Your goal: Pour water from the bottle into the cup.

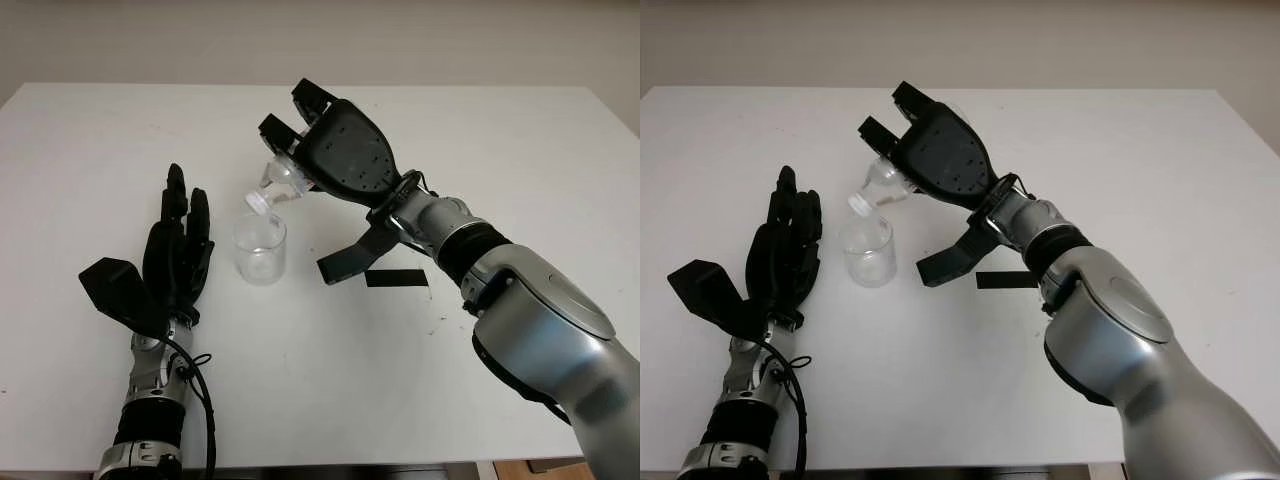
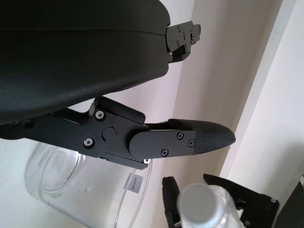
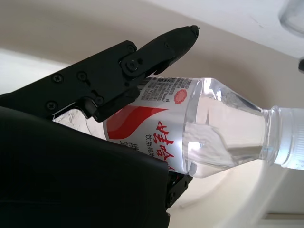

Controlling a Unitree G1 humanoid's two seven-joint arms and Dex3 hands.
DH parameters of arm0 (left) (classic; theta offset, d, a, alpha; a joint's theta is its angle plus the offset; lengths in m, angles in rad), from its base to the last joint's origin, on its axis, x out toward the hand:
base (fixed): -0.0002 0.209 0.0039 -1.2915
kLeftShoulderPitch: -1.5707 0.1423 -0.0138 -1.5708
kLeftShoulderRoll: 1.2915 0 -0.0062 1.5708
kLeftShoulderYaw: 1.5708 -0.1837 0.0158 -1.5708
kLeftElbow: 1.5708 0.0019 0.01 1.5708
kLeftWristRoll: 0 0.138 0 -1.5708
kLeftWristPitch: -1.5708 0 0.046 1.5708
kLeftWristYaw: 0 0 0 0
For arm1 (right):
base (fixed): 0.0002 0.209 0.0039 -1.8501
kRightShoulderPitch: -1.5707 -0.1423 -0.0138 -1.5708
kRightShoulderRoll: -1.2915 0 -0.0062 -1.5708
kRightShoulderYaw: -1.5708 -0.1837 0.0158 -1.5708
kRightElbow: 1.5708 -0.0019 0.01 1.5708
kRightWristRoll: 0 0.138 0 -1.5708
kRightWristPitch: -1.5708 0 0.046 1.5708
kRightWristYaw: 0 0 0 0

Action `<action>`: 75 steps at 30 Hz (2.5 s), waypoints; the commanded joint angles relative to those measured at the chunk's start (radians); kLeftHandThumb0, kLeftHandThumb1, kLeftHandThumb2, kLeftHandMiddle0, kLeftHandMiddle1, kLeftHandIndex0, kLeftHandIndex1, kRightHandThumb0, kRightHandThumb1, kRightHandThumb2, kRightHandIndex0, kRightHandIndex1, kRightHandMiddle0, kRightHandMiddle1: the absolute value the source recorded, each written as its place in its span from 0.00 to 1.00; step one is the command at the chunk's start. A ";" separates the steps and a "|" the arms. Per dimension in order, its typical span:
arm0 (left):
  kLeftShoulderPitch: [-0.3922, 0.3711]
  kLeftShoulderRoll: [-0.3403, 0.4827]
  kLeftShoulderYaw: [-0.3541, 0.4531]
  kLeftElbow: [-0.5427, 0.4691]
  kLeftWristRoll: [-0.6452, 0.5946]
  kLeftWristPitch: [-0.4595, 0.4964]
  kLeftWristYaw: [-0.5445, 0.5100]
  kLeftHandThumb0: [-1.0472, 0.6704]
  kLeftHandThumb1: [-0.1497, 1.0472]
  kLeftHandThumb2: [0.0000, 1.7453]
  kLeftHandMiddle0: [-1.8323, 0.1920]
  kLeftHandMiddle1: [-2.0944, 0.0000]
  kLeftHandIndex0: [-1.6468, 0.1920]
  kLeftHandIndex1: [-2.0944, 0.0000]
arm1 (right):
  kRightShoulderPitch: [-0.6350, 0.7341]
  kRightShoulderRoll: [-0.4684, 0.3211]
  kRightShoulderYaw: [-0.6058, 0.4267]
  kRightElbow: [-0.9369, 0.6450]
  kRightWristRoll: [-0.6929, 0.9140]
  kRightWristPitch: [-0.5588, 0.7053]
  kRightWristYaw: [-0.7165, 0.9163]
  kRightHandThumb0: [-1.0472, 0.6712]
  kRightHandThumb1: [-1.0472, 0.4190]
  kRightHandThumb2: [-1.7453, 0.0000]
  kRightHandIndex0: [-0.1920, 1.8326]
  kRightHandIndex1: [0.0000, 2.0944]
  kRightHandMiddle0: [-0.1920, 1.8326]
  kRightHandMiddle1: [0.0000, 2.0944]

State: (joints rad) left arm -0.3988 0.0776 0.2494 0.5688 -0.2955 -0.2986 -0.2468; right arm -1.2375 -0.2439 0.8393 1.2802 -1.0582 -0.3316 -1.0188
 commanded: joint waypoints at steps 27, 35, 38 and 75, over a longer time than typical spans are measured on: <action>0.022 0.023 0.005 0.013 -0.010 0.039 -0.041 0.18 1.00 0.26 0.99 0.97 1.00 0.98 | 0.341 0.073 -0.765 -0.230 0.987 -0.167 0.935 0.41 0.00 0.77 0.76 1.00 0.58 1.00; 0.018 0.031 0.011 0.019 -0.017 0.049 -0.057 0.18 1.00 0.26 0.99 0.97 1.00 0.99 | 0.505 0.084 -0.859 -0.502 1.105 0.043 1.053 0.40 0.00 0.77 0.72 1.00 0.49 1.00; 0.016 0.030 0.014 0.023 -0.020 0.053 -0.060 0.18 1.00 0.26 0.99 0.97 1.00 0.99 | 0.552 0.087 -0.876 -0.612 1.121 0.130 1.063 0.39 0.00 0.77 0.72 1.00 0.49 1.00; 0.086 0.033 0.006 -0.095 -0.014 0.108 -0.036 0.19 1.00 0.26 0.98 0.97 0.98 0.98 | 0.834 0.089 -0.856 -1.126 1.067 0.588 1.107 0.37 0.00 0.77 0.81 1.00 0.62 1.00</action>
State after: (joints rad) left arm -0.3404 0.1139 0.2579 0.4708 -0.3130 -0.1988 -0.2851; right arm -0.4055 -0.1610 -0.0156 0.1915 0.0022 0.2519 0.0857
